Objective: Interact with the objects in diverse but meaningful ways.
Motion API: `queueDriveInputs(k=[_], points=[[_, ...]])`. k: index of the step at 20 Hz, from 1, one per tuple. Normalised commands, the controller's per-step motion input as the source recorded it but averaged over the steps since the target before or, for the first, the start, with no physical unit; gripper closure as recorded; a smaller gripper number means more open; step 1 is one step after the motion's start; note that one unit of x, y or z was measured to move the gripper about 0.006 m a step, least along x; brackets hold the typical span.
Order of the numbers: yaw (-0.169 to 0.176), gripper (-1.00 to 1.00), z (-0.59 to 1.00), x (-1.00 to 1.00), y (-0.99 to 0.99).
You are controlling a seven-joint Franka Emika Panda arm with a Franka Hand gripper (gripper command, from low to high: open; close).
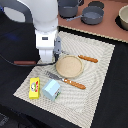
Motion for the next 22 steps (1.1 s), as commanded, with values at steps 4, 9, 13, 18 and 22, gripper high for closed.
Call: queueDriveInputs(k=[4, 9, 13, 18, 22], points=[[0.016, 1.0, -0.22, -0.13, 0.12], [0.028, 1.0, -0.18, -0.1, 0.12], [0.035, 1.0, -0.18, -0.14, 0.08], [0.031, 1.0, -0.11, -0.11, 0.06], [0.037, 1.0, 0.49, -0.09, 0.01]])
